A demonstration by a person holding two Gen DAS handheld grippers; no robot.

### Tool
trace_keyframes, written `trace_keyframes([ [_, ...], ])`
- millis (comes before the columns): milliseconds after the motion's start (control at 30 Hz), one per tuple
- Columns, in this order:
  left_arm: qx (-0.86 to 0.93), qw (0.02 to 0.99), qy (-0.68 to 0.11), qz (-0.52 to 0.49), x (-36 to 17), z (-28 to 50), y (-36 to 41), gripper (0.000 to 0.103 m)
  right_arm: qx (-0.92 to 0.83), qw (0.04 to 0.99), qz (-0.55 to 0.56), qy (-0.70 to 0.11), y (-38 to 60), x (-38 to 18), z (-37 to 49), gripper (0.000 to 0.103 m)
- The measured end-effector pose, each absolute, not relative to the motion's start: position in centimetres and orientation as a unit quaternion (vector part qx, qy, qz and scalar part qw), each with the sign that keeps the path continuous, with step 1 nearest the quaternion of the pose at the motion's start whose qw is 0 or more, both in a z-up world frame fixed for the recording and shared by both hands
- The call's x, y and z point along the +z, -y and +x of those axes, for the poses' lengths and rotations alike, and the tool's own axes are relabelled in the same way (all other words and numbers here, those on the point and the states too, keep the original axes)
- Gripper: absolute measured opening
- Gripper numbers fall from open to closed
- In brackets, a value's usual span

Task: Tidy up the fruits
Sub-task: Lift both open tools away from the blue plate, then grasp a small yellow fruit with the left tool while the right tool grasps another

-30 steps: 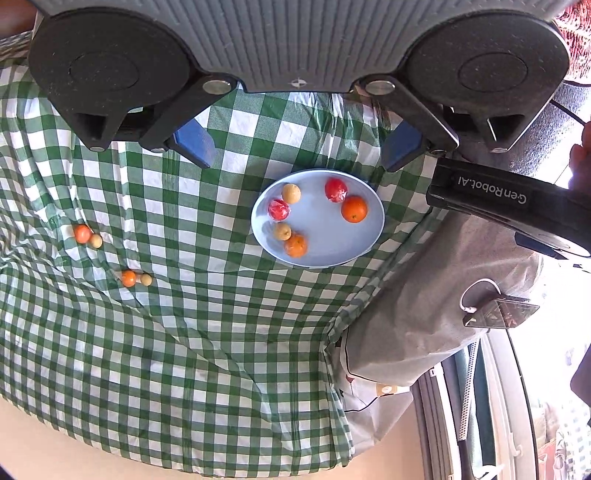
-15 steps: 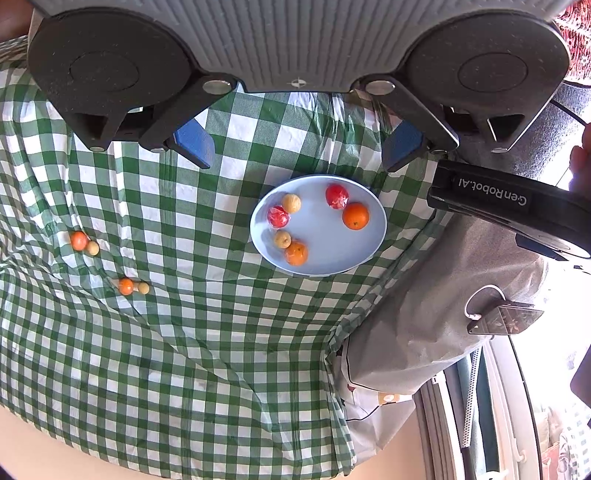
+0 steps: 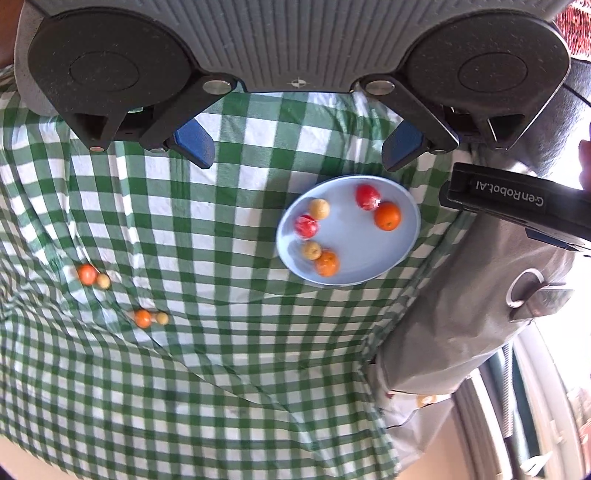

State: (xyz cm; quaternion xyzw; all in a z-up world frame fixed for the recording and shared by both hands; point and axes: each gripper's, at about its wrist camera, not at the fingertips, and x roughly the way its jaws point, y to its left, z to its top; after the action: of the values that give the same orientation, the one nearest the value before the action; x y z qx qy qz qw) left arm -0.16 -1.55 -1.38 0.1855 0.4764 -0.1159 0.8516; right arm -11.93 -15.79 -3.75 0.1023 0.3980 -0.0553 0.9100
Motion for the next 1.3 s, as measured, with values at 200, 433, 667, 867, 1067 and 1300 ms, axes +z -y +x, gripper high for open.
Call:
trace_keyframes([
  [200, -0.135, 0.842, -0.481, 0.203, -2.5, 3.0, 6.7, 0.103, -0.113, 0.899, 0.139, -0.4, 20.6, -5.6, -11.0, 0.097],
  [433, -0.171, 0.841, -0.464, 0.22, -4.4, 8.7, 15.7, 0.103, -0.216, 0.886, 0.168, -0.374, 29.4, -8.3, -9.0, 0.097],
  [667, -0.228, 0.843, -0.438, 0.215, -8.3, 17.3, 26.8, 0.103, -0.267, 0.886, 0.185, -0.332, 37.6, -12.4, -2.3, 0.093],
  [867, -0.258, 0.836, -0.432, 0.22, -12.3, 24.1, 34.9, 0.103, -0.279, 0.879, 0.199, -0.33, 43.7, -17.5, 5.0, 0.064],
  [1067, -0.281, 0.819, -0.439, 0.24, -16.3, 27.4, 39.8, 0.103, -0.326, 0.881, 0.154, -0.306, 46.1, -20.2, 9.2, 0.06],
  [1300, -0.325, 0.825, -0.415, 0.203, -16.2, 28.2, 41.1, 0.066, -0.332, 0.886, 0.147, -0.287, 46.7, -20.6, 9.7, 0.049],
])
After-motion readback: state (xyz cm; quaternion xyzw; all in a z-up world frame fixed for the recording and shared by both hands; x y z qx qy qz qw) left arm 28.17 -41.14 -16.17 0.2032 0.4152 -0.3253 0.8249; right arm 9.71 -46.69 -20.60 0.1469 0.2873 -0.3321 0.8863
